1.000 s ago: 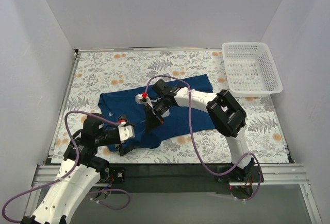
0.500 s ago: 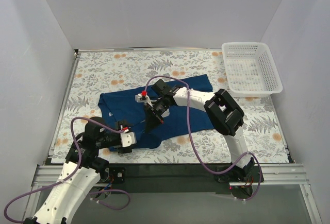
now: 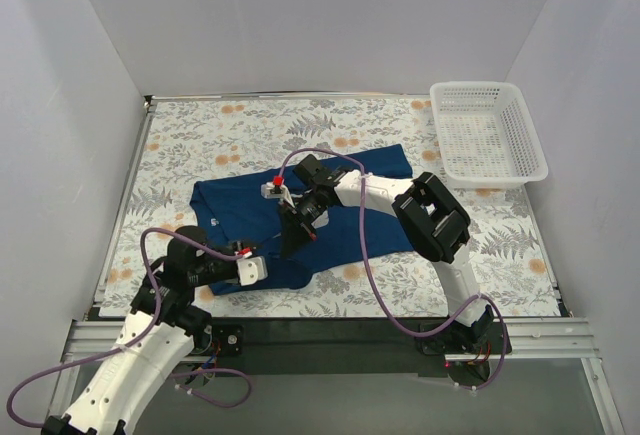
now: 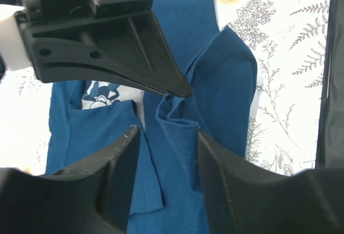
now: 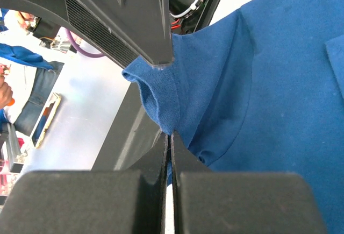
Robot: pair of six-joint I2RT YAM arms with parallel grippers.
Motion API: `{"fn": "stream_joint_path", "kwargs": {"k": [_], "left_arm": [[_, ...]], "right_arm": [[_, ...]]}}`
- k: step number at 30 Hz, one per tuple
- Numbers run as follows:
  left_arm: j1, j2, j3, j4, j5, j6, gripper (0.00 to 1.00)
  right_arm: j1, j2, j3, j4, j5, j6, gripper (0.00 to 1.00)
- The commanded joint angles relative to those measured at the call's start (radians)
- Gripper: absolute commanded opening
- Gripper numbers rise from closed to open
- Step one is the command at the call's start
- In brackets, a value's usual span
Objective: Fold and stack the t-shirts
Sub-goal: Fold the tshirt
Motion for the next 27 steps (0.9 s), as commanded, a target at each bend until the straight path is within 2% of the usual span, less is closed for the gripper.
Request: {"fn": "stream_joint_path", "kwargs": {"k": [1, 9, 12, 16, 17, 18, 20, 21, 23, 24, 27], "left_arm": [[-0.009, 0.01, -0.01, 0.022, 0.005, 0.005, 0.41], [-0.013, 0.013, -0.008, 0.022, -0.001, 0.0, 0.31], [-0.013, 0.013, -0.007, 0.022, -0.012, -0.001, 0.21], [-0.013, 0.009, 0.001, 0.021, -0.018, -0.009, 0.0], [-0.015, 0.008, 0.004, 0.019, -0.016, -0.009, 0.0], [-0.015, 0.007, 0.005, 0.016, -0.015, -0.009, 0.0], [-0.013, 0.007, 0.016, 0.001, -0.007, -0.007, 0.0], [-0.015, 0.007, 0.019, -0.007, -0.002, -0.007, 0.0], [-0.015, 0.009, 0.025, -0.031, 0.007, -0.001, 0.0], [-0.015, 0.007, 0.028, -0.037, 0.01, -0.001, 0.0], [-0.015, -0.005, 0.025, -0.053, 0.019, -0.003, 0.0]], "right_arm": [[-0.005, 0.004, 0.037, 0.033, -0.045, 0.024, 0.01], [-0.008, 0.004, 0.033, 0.039, -0.044, 0.028, 0.01], [-0.008, 0.002, 0.027, 0.039, -0.042, 0.027, 0.01], [-0.008, -0.011, 0.016, 0.039, -0.033, 0.018, 0.01], [-0.008, -0.016, 0.011, 0.038, -0.028, 0.013, 0.04], [-0.008, -0.022, 0.008, 0.035, -0.007, 0.004, 0.18], [-0.014, -0.059, -0.01, 0.03, 0.028, -0.011, 0.31], [-0.025, -0.08, -0.018, 0.015, 0.098, -0.021, 0.38], [-0.046, -0.16, -0.032, -0.035, 0.186, -0.117, 0.43], [-0.071, -0.191, -0.044, -0.078, 0.296, -0.18, 0.47], [-0.126, -0.336, -0.113, -0.192, 0.485, -0.405, 0.49]]}}
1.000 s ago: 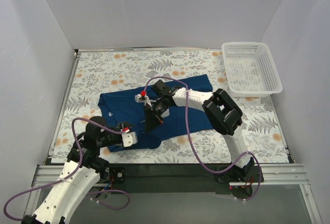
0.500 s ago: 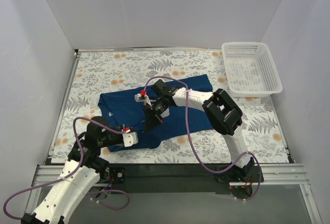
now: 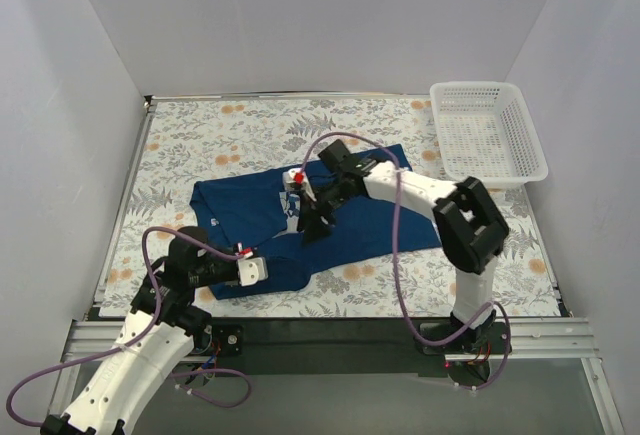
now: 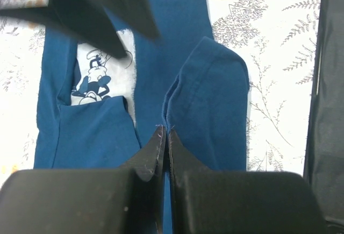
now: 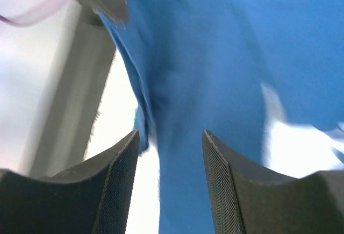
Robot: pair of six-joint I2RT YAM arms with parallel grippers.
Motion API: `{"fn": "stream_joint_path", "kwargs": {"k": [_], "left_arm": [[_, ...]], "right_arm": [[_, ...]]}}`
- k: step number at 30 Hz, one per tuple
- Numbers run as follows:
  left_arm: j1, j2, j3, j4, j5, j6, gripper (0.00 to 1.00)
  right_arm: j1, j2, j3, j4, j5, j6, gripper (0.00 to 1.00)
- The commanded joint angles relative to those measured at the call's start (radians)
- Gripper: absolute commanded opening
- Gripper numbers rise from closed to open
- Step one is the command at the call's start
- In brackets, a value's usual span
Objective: Fold and stack the t-shirts
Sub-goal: Fold the tshirt
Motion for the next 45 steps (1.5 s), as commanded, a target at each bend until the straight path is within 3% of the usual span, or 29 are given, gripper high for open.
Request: {"fn": "stream_joint_path", "kwargs": {"k": [1, 4, 8, 12, 21, 38, 45], "left_arm": [[-0.002, -0.016, 0.027, -0.033, 0.03, 0.007, 0.0], [-0.004, -0.032, 0.027, -0.044, 0.031, 0.002, 0.0], [-0.002, -0.055, 0.033, -0.061, 0.02, 0.001, 0.0], [-0.004, -0.069, 0.034, -0.067, 0.02, 0.002, 0.0], [-0.002, -0.082, 0.039, -0.082, 0.009, 0.005, 0.0], [-0.004, -0.1, 0.054, -0.111, -0.011, 0.008, 0.0], [-0.002, -0.111, 0.065, -0.101, -0.048, -0.01, 0.0]], "right_arm": [[-0.074, -0.221, -0.131, -0.132, 0.265, -0.283, 0.49], [-0.145, -0.481, -0.37, -0.137, 0.413, -0.53, 0.49], [-0.324, -0.677, -0.591, -0.19, 0.503, -0.79, 0.49], [-0.505, -0.727, -0.676, -0.218, 0.618, -0.94, 0.47], [-0.659, -0.635, -0.69, -0.215, 0.639, -1.02, 0.44], [-0.666, -0.634, -0.735, -0.215, 0.699, -1.039, 0.4], [-0.671, -0.578, -0.715, -0.212, 0.681, -1.017, 0.29]]}}
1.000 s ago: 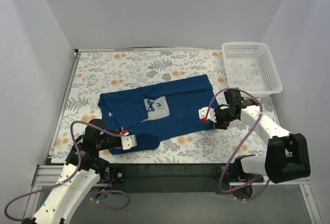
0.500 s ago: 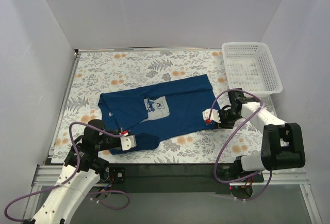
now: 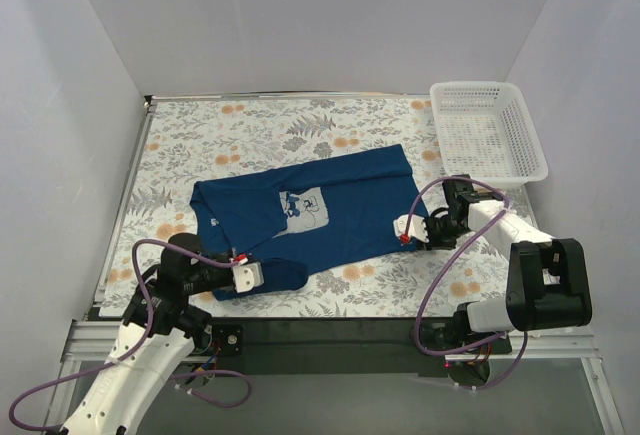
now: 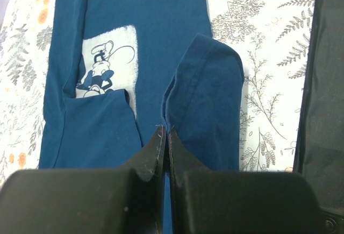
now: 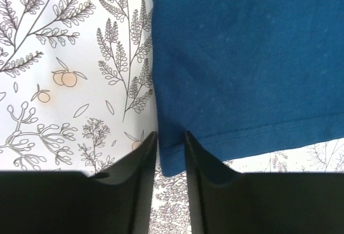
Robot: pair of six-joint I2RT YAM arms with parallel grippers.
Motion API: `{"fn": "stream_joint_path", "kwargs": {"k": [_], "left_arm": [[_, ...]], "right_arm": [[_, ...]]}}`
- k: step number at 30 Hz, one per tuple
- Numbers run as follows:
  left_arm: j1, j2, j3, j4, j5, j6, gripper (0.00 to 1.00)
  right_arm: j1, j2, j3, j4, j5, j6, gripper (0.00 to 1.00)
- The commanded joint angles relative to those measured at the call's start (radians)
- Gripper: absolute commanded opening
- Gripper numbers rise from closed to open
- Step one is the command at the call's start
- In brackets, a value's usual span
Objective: Fold and stack the t-shirts
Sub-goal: Fold the tshirt
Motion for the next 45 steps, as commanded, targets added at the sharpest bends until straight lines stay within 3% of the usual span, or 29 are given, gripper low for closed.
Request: {"fn": "stream_joint_path", "kwargs": {"k": [1, 6, 11, 24, 45], "left_arm": [[-0.004, -0.018, 0.043, 0.017, -0.038, -0.017, 0.0], [-0.004, -0.031, 0.072, 0.071, -0.105, -0.101, 0.0], [-0.004, 0.005, 0.084, 0.111, -0.164, -0.142, 0.0], [-0.003, 0.108, 0.11, 0.291, -0.398, -0.198, 0.0], [-0.003, 0.298, 0.103, 0.603, -0.553, -0.099, 0.0]], "right_arm": [[-0.01, 0.017, 0.02, -0.008, -0.013, -0.001, 0.25], [-0.026, -0.006, 0.058, -0.022, -0.062, 0.039, 0.09], [-0.027, 0.003, 0.131, -0.057, -0.105, 0.067, 0.02], [-0.032, 0.141, 0.343, -0.111, -0.254, 0.18, 0.01], [-0.055, 0.305, 0.506, -0.079, -0.223, 0.325, 0.01]]}}
